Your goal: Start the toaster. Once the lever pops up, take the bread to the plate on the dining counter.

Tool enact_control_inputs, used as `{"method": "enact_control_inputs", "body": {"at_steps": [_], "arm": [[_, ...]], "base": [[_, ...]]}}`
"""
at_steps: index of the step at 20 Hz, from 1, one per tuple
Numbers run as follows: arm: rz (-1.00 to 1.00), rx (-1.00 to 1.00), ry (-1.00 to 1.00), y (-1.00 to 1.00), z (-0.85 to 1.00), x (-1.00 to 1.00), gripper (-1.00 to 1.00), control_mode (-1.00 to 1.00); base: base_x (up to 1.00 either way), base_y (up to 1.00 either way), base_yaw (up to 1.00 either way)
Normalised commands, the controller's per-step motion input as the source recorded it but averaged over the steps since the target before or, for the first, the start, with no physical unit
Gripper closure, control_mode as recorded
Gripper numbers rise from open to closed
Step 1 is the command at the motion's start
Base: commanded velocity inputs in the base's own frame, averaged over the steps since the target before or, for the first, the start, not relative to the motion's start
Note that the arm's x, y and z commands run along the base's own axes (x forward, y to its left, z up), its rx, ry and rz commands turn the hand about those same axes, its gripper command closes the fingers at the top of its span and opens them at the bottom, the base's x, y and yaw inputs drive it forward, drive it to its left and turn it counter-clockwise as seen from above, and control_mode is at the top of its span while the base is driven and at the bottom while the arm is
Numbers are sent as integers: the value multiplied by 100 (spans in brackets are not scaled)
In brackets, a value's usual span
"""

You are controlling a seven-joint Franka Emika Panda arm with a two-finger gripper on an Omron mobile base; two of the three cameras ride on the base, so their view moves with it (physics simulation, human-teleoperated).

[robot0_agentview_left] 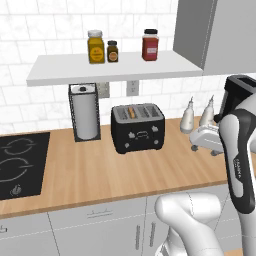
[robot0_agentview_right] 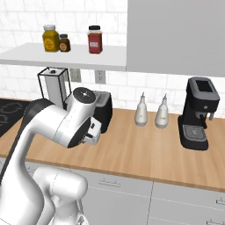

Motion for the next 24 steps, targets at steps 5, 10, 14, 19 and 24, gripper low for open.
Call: {"method": "enact_control_inputs", "body": {"at_steps": [5, 10, 14, 19, 24], "arm": [[0, 0, 0, 0, 0, 0, -100, -100], [0, 0, 0, 0, 0, 0, -100, -100], [0, 0, 0, 0, 0, 0, -100, -100], [0, 0, 0, 0, 0, 0, -100, -100], [0, 0, 0, 0, 0, 0, -100, -100]], "base": [[0, 0, 0], [0, 0, 0], [0, 0, 0], [0, 0, 0], [0, 0, 0]]}}
